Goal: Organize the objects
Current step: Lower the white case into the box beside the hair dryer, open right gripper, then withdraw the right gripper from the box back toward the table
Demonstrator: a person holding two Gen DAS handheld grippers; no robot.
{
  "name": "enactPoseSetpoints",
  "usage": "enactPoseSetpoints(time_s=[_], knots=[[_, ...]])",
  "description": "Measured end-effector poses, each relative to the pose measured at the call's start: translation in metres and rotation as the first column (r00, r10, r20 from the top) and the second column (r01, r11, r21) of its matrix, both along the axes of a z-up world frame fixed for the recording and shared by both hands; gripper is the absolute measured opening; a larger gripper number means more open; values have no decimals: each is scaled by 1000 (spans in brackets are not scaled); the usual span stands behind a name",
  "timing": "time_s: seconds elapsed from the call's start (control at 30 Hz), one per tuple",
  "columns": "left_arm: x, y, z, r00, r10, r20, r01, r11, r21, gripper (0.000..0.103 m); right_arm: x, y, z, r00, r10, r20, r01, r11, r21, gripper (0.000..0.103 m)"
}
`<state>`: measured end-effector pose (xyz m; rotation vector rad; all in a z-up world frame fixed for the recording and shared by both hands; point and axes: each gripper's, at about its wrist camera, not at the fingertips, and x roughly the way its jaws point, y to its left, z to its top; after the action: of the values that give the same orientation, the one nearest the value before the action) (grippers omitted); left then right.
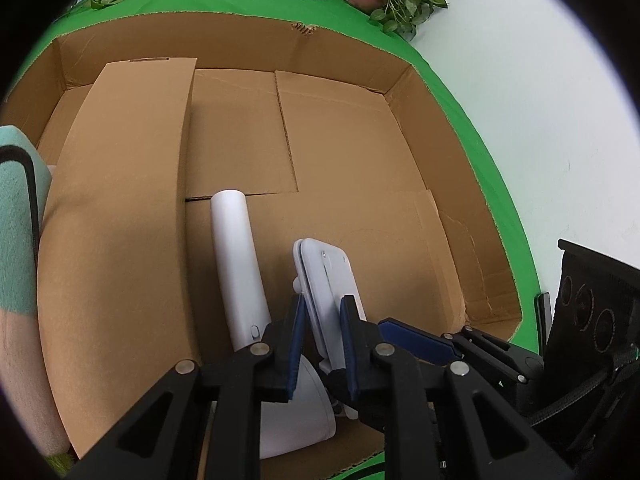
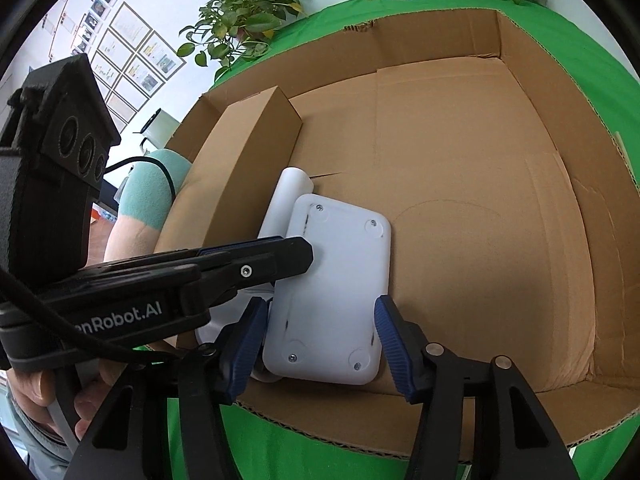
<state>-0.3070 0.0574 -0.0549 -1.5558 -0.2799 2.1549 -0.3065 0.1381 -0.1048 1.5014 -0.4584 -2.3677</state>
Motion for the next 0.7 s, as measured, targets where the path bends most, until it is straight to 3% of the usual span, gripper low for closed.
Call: enactPoseSetpoints(time_s=[0.2,0.37,0.43,0.5,0.6,0.63,0.7], knots=[[2,-6,4,1000,-1,-15,0,999,-32,21,5,-4,3,1000,9,-17,-8,999,39,55],[13,-18,16,998,3,-56,-4,1000,-14,21,5,2,7,999,-16,-28,18,999,44,55],[23,-23,25,995,6,-101,-8,1000,-16,23,6,3,8,999,-30,-41,32,998,61,62],[33,-26,34,987,18,-162,-22,1000,-22,33,9,2,11,997,-40,-71,46,995,90,80],[53,-28,48,952,57,-300,-85,993,-83,50,14,-2,20,990,-50,-134,70,986,148,97],[62,-28,53,930,75,-359,-125,985,-117,63,16,-3,23,987,-49,-154,74,984,163,100],[76,-34,62,882,111,-457,-197,970,-143,70,20,-6,28,981,-43,-187,81,976,200,102]])
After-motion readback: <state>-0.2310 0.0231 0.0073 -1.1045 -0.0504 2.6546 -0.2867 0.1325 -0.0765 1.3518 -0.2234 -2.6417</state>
